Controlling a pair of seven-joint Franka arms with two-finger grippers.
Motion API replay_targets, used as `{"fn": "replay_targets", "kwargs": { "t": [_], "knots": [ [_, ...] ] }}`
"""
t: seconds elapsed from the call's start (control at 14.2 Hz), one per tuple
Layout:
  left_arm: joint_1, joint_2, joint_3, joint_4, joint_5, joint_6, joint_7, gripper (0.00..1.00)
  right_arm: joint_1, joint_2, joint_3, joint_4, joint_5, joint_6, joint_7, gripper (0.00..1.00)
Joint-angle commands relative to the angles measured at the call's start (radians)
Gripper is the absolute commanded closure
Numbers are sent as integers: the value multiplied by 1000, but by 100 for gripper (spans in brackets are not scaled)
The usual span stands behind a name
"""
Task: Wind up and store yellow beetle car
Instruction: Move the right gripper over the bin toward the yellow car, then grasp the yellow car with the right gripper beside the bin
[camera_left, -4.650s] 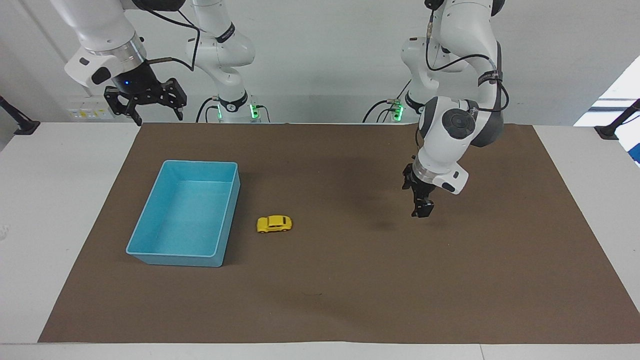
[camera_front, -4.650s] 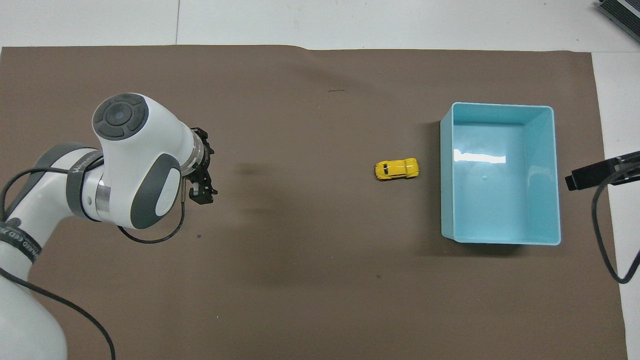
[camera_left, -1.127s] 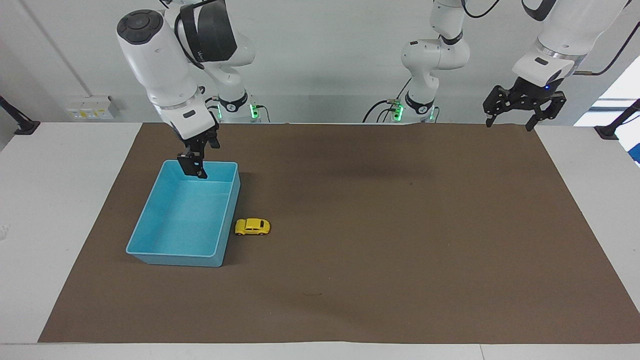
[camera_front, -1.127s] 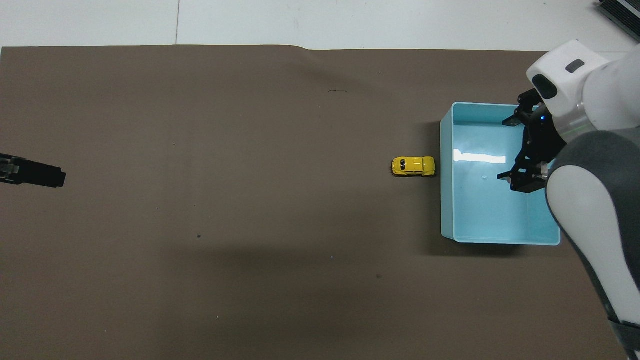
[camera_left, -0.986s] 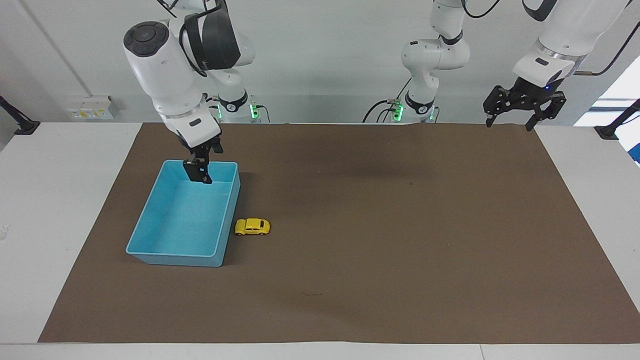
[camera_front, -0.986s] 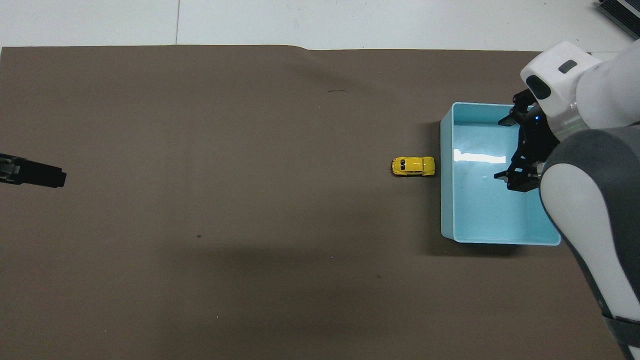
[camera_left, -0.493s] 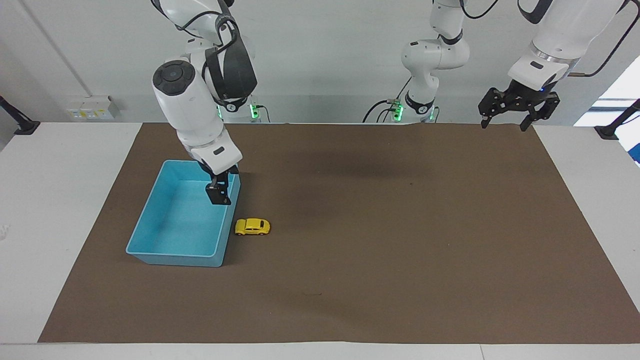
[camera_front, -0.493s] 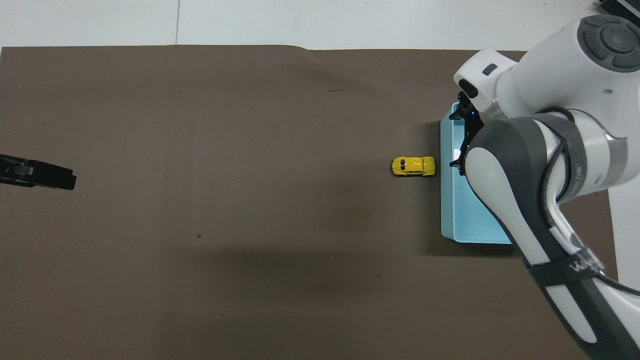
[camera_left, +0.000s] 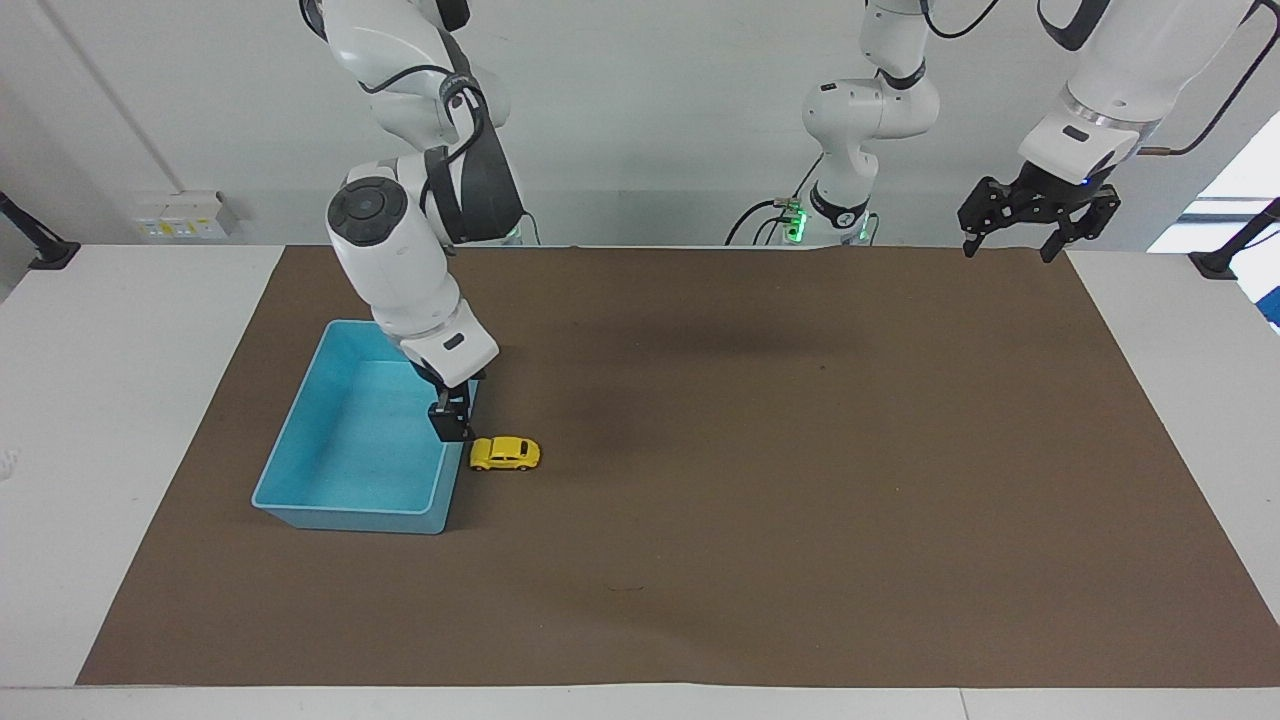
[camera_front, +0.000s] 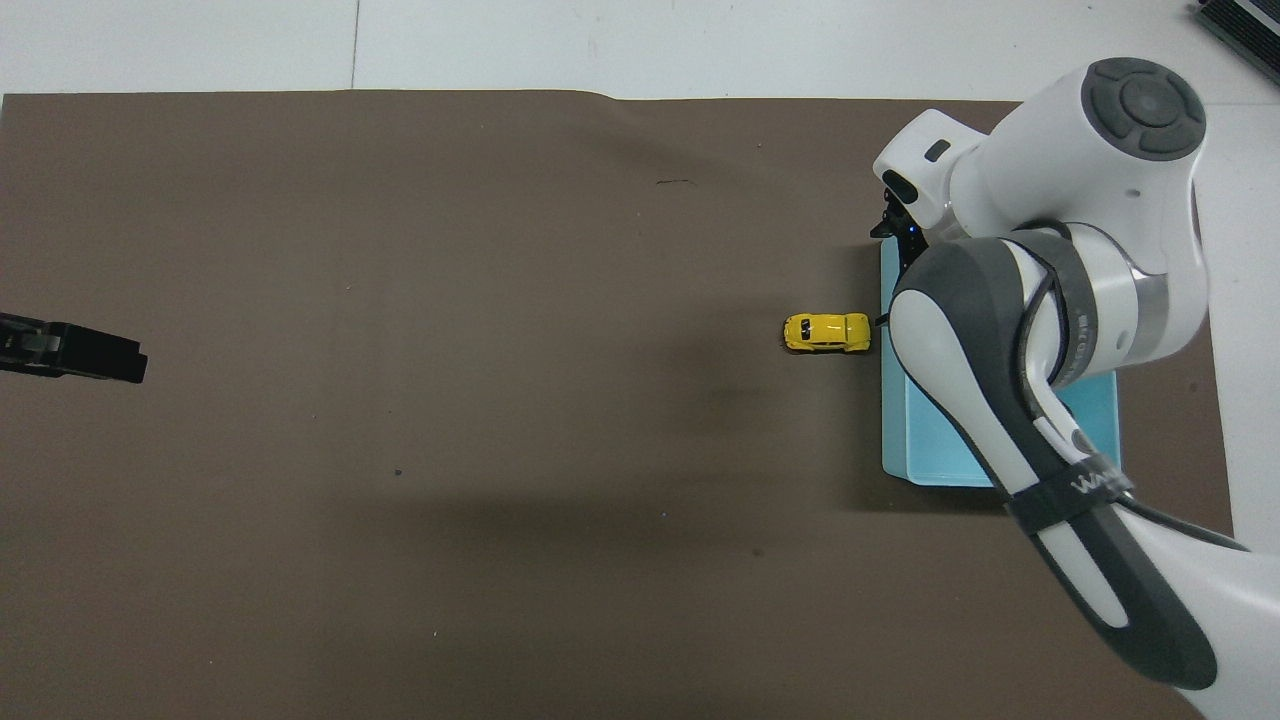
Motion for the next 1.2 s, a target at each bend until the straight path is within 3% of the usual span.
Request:
{"fn": "replay_targets", "kwargs": {
  "t": [0.0, 0.21, 1.13],
  "knots": [
    [-1, -33, 10, -37, -14, -5, -6, 0, 5, 9, 7, -41, -8, 62, -23, 0],
    [22, -42, 15, -47, -74, -4, -9, 0, 15, 18, 9, -77, -11, 109, -22, 0],
    [21, -36, 16, -31, -74, -44, -3, 0, 28, 57, 7, -214, -47, 278, -35, 0]
  ]
}}
